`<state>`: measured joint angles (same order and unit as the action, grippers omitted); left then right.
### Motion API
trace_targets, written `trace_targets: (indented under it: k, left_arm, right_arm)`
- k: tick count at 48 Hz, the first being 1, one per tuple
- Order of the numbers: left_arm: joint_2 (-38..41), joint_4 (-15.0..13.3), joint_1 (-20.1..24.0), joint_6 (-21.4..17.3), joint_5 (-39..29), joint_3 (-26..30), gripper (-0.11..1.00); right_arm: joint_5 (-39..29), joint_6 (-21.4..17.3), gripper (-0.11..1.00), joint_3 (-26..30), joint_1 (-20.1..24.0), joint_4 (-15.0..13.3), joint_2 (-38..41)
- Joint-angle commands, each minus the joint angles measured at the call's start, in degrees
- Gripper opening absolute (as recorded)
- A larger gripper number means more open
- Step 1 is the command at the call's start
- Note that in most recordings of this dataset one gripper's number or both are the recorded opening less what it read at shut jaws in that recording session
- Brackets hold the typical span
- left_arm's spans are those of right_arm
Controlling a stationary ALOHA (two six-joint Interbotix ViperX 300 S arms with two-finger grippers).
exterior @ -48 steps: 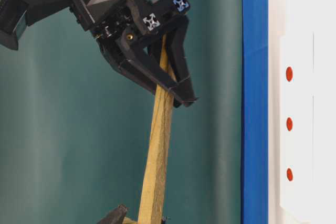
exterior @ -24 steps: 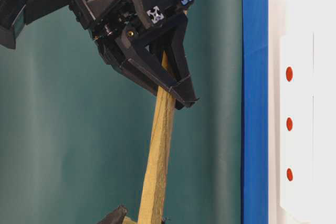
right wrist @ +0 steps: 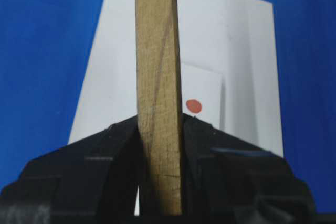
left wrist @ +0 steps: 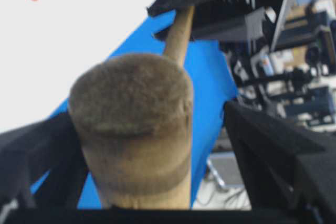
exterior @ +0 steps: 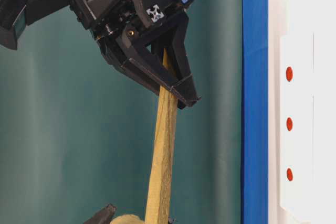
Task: Hit the mark with a hammer.
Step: 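Open the left gripper and withdraw it to the left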
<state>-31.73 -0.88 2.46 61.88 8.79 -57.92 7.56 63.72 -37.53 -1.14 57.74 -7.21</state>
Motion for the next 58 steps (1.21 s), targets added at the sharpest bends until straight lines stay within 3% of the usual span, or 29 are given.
trace_targets:
  k: [1,14,30,48,58]
  left_arm:
    - [-0.62,0.18,0.09,-0.09,0.26,0.97,0.89]
    - [-2.81,0.35,0.26,-1.76,-3.78,-0.35,0.88]
    - [-11.60,0.26,0.26,-3.16,-8.17,-4.13,0.88]
    - [-16.52,0.35,0.26,-5.45,-12.13,-6.06,0.88]
    - [-16.35,0.79,0.97,-11.34,-12.04,-6.06,0.87]
  right_arm:
    - [-0.18,-0.26,0.09,0.97,-0.26,0.70,-0.79]
    - [-0.18,-0.26,0.09,-2.37,-0.26,3.96,-3.96]
    - [-0.18,-0.26,0.09,-8.70,-0.26,8.26,-10.46]
    - [0.00,-0.35,0.09,-8.79,-0.26,9.40,-10.72]
    - [-1.05,-2.55,0.09,-7.73,0.62,10.46,-9.32]
